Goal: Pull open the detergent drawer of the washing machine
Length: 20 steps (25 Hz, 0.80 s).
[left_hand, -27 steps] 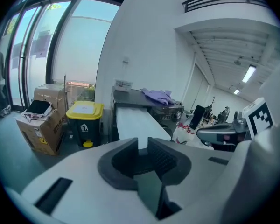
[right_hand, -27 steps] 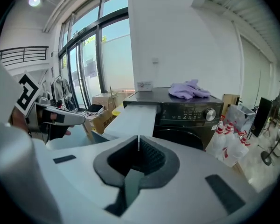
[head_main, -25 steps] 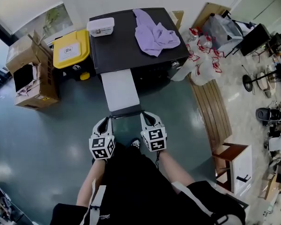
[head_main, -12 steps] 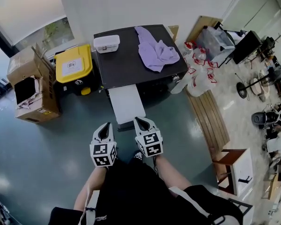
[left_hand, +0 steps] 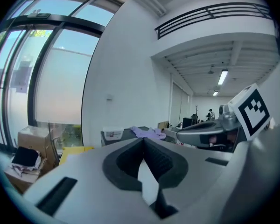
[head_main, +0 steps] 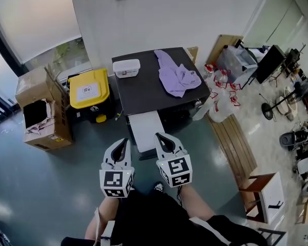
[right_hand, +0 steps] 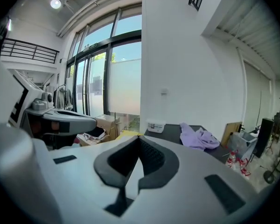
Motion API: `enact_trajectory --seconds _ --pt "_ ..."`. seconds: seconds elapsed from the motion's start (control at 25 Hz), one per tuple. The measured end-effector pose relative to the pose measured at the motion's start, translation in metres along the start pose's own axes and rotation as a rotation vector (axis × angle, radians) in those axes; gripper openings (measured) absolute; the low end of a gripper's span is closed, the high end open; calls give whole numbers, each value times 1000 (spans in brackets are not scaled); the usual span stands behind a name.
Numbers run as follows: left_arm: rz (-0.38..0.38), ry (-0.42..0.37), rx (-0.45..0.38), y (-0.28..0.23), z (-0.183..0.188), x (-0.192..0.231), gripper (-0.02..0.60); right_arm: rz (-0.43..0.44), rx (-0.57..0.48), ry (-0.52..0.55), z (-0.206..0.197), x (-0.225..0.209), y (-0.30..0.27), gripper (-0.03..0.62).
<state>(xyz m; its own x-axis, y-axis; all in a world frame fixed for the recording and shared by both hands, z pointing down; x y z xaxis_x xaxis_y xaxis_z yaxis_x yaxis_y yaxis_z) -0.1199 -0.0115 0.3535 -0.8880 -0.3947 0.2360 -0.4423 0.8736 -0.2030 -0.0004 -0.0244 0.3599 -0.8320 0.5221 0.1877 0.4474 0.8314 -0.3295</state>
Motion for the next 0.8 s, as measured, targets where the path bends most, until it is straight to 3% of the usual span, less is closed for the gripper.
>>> enact_trajectory --seconds 0.28,0.48,0.64,0.8 --pt "-40 -49 -112 14 50 -18 21 -38 -70 42 50 -12 25 8" --pt "8 -69 -199 33 75 -22 21 -109 -155 113 76 -21 47 9" --pt "12 -86 -271 42 97 -23 21 -127 -223 101 84 -27 57 8" --pt "18 -77 -279 39 96 -23 21 -146 -217 153 73 -29 55 8"
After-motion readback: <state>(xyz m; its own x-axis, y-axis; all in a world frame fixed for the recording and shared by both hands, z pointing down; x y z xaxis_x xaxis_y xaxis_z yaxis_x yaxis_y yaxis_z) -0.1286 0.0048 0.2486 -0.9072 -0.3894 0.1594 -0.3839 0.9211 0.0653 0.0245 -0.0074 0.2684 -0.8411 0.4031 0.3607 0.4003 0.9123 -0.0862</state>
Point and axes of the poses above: the fingertips, and each gripper's own axes: y backward along the fingers, x to its left, z out of its top, the point moved 2 cm from there along y, backward along the fingers, and after that the axes turned 10 degrees about y, right-handed, at the moved point
